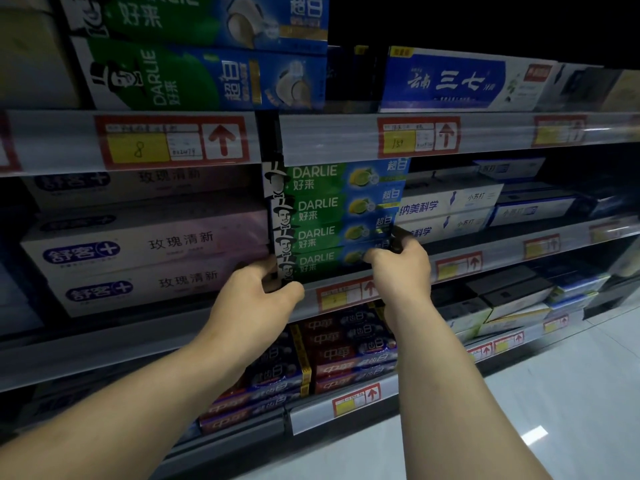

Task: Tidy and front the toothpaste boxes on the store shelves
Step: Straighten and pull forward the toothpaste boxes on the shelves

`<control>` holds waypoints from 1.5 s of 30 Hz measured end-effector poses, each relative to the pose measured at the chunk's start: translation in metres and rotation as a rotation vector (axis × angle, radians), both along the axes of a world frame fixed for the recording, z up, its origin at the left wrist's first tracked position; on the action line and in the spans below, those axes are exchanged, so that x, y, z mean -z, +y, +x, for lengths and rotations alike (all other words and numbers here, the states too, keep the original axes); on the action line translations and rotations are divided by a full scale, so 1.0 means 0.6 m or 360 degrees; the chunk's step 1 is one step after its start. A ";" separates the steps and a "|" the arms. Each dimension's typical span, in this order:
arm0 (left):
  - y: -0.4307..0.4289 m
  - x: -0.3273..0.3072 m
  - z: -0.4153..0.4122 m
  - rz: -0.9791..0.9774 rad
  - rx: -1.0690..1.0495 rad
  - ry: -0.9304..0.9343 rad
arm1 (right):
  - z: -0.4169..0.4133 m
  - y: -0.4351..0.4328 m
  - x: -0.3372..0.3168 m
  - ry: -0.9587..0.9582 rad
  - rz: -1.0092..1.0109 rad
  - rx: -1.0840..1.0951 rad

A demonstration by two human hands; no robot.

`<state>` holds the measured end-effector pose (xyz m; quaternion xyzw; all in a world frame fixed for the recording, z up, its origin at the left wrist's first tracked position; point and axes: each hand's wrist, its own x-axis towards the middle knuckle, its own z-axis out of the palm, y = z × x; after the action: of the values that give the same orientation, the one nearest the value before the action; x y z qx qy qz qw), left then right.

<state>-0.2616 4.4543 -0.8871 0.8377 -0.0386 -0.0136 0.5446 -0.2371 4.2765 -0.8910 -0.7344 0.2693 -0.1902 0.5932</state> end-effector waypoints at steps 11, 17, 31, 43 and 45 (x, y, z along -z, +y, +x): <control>0.003 0.000 0.005 0.0091 0.0017 0.0004 | 0.004 -0.011 0.009 -0.0044 -0.0003 0.0084; 0.007 -0.017 -0.001 0.0187 -0.0064 -0.0117 | 0.005 -0.013 -0.003 -0.0164 0.0036 0.0200; 0.011 -0.066 -0.004 -0.0024 -0.0099 -0.0487 | 0.013 -0.008 -0.053 -0.0511 -0.0031 0.0079; 0.011 -0.069 0.010 -0.0117 0.0034 -0.0437 | 0.031 -0.007 -0.045 -0.0479 -0.0057 0.0083; 0.010 -0.071 0.010 -0.0133 0.0022 -0.0420 | 0.033 -0.008 -0.043 -0.0483 -0.0084 0.0066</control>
<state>-0.2555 4.4601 -0.8447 0.8085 -0.1162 0.0945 0.5691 -0.2172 4.2718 -0.8650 -0.7069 0.1865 -0.3181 0.6036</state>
